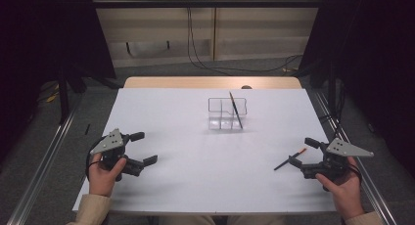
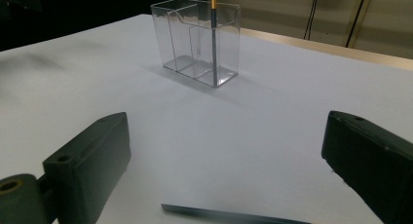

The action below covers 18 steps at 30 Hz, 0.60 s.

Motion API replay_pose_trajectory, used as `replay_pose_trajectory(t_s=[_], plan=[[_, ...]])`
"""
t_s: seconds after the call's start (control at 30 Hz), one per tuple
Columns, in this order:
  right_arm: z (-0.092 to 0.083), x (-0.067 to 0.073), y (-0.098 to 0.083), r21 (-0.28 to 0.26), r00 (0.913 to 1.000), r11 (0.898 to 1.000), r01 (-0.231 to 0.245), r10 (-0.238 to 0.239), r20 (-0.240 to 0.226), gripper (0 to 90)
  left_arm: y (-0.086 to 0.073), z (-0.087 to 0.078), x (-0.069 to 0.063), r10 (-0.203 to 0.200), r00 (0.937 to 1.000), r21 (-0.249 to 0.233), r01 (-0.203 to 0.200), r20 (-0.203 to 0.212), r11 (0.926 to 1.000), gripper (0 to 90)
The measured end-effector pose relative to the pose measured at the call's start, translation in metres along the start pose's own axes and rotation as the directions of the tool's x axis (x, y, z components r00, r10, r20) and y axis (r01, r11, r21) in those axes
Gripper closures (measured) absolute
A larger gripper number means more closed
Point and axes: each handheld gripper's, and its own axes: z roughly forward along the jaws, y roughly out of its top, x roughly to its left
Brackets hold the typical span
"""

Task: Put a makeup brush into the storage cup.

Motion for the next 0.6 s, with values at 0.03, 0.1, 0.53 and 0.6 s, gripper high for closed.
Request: replay_pose_trajectory(t_s=[0.03, 0.1, 0.53, 0.6], plan=[[-0.0007, 0.0001, -0.0005, 0.001, 1.0000, 1.000, 0.000, 0.000, 0.000, 3.3, 0.0006, 0.0010, 0.0000, 0.005, 1.0000, 0.000, -0.005, 0.001, 1.0000, 0.4], [-0.0026, 0.0014, -0.0006, 0.002, 1.0000, 1.000, 0.000, 0.000, 0.009, 3.3, 0.0016, 0.0029, -0.0003, 0.005, 0.9999, -0.005, -0.005, 0.009, 1.0000, 0.3], [-0.0033, -0.0004, -0.0003, 0.018, 0.9993, 1.000, -0.013, 0.013, 0.035, 3.8, 0.0029, 0.0029, -0.0014, 0.002, 0.9999, -0.021, -0.001, 0.017, 0.9998, 0.4], [-0.0011, -0.0011, 0.0003, 0.020, 0.9992, 1.000, -0.021, 0.021, 0.036, 3.7, 0.0024, 0.0019, -0.0017, 0.003, 0.9999, -0.022, -0.002, 0.017, 0.9997, 0.4]])
